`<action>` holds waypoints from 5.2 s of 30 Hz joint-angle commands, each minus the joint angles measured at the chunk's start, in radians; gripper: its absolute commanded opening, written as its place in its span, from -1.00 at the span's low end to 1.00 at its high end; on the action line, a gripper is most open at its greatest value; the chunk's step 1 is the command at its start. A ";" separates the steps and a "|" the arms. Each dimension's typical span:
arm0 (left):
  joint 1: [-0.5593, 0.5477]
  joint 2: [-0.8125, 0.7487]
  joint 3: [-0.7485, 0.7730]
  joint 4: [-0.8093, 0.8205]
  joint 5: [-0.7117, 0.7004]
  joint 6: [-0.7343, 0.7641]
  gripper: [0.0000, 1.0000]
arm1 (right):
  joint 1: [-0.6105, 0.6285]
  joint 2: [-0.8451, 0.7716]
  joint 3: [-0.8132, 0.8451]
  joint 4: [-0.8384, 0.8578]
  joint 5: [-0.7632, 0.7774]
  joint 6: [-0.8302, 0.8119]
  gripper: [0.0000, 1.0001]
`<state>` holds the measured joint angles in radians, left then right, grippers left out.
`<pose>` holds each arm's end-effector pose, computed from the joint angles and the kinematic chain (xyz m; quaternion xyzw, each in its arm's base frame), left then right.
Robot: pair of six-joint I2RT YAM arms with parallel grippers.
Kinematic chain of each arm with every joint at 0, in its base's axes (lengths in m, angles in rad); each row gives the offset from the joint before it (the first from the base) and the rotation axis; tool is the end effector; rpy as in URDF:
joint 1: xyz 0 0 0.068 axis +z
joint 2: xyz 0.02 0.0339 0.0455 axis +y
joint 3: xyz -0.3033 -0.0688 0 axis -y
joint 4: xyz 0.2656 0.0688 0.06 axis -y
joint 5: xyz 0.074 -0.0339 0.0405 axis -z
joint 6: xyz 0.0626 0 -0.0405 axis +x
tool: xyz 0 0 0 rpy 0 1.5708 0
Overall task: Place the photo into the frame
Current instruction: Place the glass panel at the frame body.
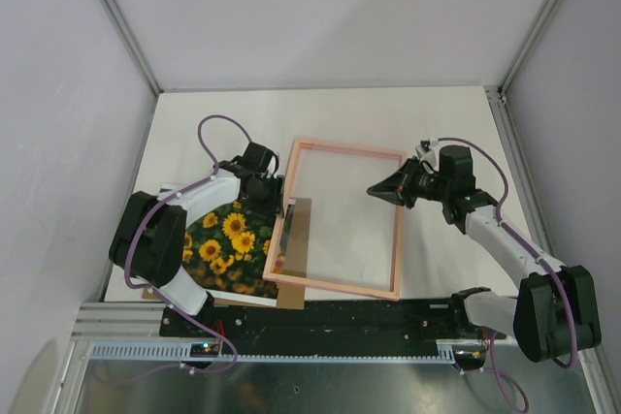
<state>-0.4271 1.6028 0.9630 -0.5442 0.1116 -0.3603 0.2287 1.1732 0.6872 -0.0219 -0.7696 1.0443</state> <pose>0.2974 -0.1430 0.1801 0.0434 0.9789 -0.1242 0.1562 0.2525 0.1035 0.2643 0.1423 0.8090 0.5394 0.1854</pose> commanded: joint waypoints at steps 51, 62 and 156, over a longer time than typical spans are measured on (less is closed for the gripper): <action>-0.007 -0.033 -0.003 0.019 0.034 0.022 0.09 | 0.052 0.149 0.054 0.133 -0.021 -0.062 -1.00; 0.000 -0.089 0.016 0.018 -0.100 -0.036 0.07 | 0.057 0.173 0.098 0.077 -0.020 -0.126 -1.00; 0.091 0.128 0.115 0.030 -0.073 -0.197 -0.06 | 0.062 0.414 0.117 0.089 -0.092 -0.239 -1.00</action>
<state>-0.3283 1.7218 1.0492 -0.5354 -0.0067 -0.5659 0.2787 1.5623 0.7712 0.0582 -0.8417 0.8421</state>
